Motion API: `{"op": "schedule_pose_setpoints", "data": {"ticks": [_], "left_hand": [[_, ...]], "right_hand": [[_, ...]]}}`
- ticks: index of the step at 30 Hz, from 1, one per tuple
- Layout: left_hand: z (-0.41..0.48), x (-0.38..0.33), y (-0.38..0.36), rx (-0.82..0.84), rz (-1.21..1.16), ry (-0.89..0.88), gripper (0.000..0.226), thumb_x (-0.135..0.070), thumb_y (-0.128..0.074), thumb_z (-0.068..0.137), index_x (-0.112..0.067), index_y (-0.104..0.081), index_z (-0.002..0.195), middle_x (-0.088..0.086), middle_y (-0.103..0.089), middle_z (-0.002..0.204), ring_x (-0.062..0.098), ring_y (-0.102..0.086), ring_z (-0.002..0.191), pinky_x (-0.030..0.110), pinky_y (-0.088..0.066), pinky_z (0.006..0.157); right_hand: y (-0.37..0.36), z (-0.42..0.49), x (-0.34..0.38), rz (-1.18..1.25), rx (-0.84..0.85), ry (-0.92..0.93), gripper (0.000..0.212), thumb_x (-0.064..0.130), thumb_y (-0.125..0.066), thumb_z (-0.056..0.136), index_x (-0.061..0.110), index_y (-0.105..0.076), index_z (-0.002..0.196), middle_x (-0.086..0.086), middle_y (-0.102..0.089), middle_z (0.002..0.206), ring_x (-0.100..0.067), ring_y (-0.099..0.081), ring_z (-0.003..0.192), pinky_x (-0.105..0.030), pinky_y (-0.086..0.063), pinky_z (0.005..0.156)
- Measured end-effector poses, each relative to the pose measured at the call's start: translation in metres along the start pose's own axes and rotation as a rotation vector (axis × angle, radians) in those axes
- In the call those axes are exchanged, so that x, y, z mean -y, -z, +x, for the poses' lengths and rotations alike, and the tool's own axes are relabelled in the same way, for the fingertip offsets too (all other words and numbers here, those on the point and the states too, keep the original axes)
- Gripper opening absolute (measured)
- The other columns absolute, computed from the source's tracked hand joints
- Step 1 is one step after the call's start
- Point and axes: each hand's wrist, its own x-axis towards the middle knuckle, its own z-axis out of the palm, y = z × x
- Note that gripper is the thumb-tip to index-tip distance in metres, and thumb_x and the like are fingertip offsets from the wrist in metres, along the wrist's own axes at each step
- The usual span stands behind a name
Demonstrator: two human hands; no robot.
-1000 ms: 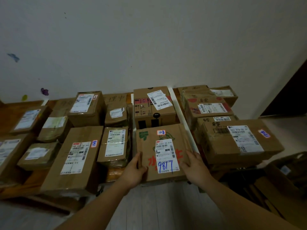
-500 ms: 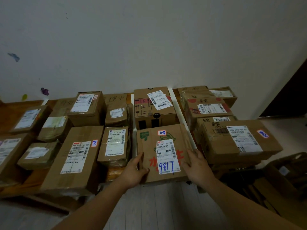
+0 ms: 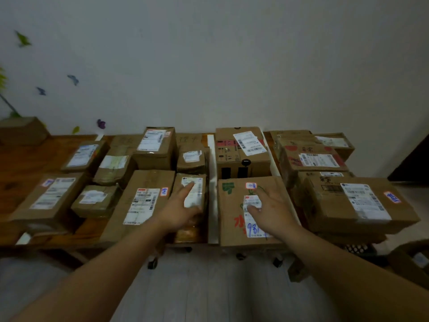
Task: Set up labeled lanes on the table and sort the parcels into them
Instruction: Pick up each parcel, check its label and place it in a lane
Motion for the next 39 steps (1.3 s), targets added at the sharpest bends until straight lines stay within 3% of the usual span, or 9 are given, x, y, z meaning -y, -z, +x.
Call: {"op": "schedule_pose_setpoints", "data": {"ticks": [3, 7, 13, 15, 24, 34, 39], "left_hand": [[-0.014, 0.02, 0.052, -0.084, 0.118, -0.027, 0.074, -0.036, -0.061, 0.088, -0.036, -0.018, 0.148, -0.007, -0.016, 0.156, 0.022, -0.02, 0.143, 0.043, -0.024, 0.115], [-0.038, 0.069, 0.132, -0.169, 0.185, -0.005, 0.076, -0.038, -0.062, 0.087, -0.032, -0.017, 0.149, -0.006, -0.014, 0.157, 0.022, -0.02, 0.144, 0.04, -0.026, 0.114], [-0.1, 0.178, 0.267, -0.229, 0.231, 0.117, 0.074, -0.039, -0.06, 0.088, -0.03, -0.02, 0.149, 0.002, -0.015, 0.158, 0.024, -0.018, 0.143, 0.042, -0.025, 0.114], [-0.122, 0.214, 0.309, -0.245, 0.248, 0.187, 0.076, -0.04, -0.061, 0.088, -0.027, -0.018, 0.15, 0.006, -0.012, 0.158, 0.025, -0.01, 0.146, 0.04, -0.018, 0.117], [-0.195, 0.347, 0.456, -0.355, 0.036, 0.39, 0.074, -0.039, -0.059, 0.09, -0.033, -0.016, 0.149, 0.003, -0.008, 0.159, 0.026, -0.007, 0.146, 0.045, -0.017, 0.117], [-0.171, 0.48, 0.611, -0.484, 0.097, 0.572, 0.077, -0.04, -0.058, 0.09, -0.029, -0.013, 0.15, 0.005, -0.005, 0.159, 0.026, -0.003, 0.146, 0.042, -0.013, 0.119], [-0.158, 0.53, 0.696, -0.597, 0.053, 0.601, 0.077, -0.038, -0.059, 0.089, -0.029, -0.014, 0.15, 0.007, -0.01, 0.159, 0.028, -0.013, 0.145, 0.046, -0.02, 0.117]], "right_hand": [[-0.003, 0.003, 0.058, -0.038, 0.006, 0.074, 0.059, 0.041, -0.046, 0.096, 0.021, -0.029, 0.148, -0.008, -0.024, 0.156, -0.025, -0.021, 0.142, -0.036, -0.021, 0.114], [-0.022, 0.001, 0.153, -0.044, 0.057, 0.169, 0.061, 0.046, -0.045, 0.097, 0.024, -0.025, 0.15, -0.005, -0.016, 0.159, -0.026, -0.014, 0.146, -0.041, -0.017, 0.116], [-0.088, -0.006, 0.306, -0.044, 0.071, 0.283, 0.062, 0.048, -0.047, 0.095, 0.022, -0.03, 0.148, -0.004, -0.027, 0.155, -0.025, -0.025, 0.142, -0.04, -0.025, 0.114], [-0.109, -0.01, 0.356, -0.046, 0.1, 0.336, 0.06, 0.046, -0.047, 0.095, 0.02, -0.033, 0.147, -0.005, -0.032, 0.152, -0.024, -0.031, 0.139, -0.038, -0.028, 0.112], [-0.206, 0.012, 0.543, -0.097, 0.229, 0.517, 0.061, 0.048, -0.048, 0.094, 0.02, -0.034, 0.147, -0.007, -0.034, 0.152, -0.025, -0.031, 0.139, -0.035, -0.027, 0.113], [-0.322, 0.105, 0.749, -0.11, 0.38, 0.665, 0.067, 0.053, -0.045, 0.095, 0.017, -0.029, 0.15, -0.009, -0.024, 0.156, -0.028, -0.025, 0.142, -0.036, -0.025, 0.114], [-0.367, 0.14, 0.855, -0.122, 0.415, 0.726, 0.065, 0.051, -0.044, 0.096, 0.019, -0.028, 0.15, -0.008, -0.023, 0.156, -0.026, -0.02, 0.144, -0.037, -0.022, 0.115]]}}
